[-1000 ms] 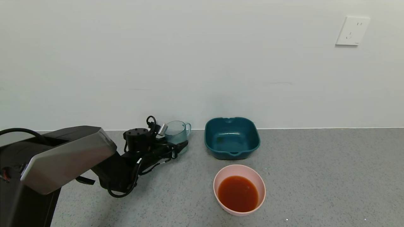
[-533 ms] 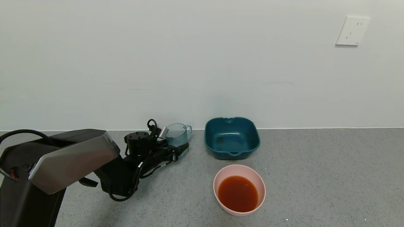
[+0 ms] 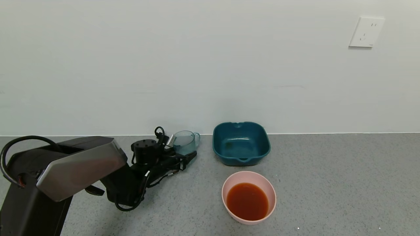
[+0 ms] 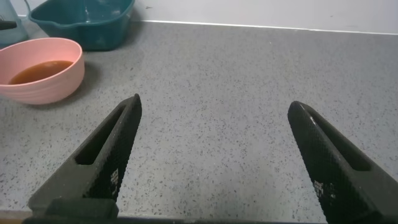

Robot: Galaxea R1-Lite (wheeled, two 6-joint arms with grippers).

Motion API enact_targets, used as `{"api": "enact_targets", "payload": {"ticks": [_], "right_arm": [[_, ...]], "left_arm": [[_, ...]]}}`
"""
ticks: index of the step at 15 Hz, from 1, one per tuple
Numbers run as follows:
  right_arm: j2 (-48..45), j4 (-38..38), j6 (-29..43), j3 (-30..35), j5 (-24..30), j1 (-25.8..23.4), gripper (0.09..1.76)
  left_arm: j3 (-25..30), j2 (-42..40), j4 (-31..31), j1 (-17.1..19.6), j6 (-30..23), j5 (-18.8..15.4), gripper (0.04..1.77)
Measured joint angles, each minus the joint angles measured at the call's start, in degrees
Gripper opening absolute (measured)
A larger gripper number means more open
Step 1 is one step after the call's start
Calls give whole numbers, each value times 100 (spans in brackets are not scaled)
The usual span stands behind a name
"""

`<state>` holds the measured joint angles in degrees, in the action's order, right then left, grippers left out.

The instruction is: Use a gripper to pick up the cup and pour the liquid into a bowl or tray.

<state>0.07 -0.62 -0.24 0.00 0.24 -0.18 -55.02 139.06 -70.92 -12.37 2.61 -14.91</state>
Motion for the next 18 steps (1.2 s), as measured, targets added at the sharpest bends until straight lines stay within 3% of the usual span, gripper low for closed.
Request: {"api": "enact_targets", "payload": {"ticks": [11,18], "right_arm": [[0,0,0,0,5,0,171],[0,0,2,0,2,0,171]], "left_arm": [[80,-89,119,-2,-16,22,159],[160,-703,802,66,-9,108,167]]}}
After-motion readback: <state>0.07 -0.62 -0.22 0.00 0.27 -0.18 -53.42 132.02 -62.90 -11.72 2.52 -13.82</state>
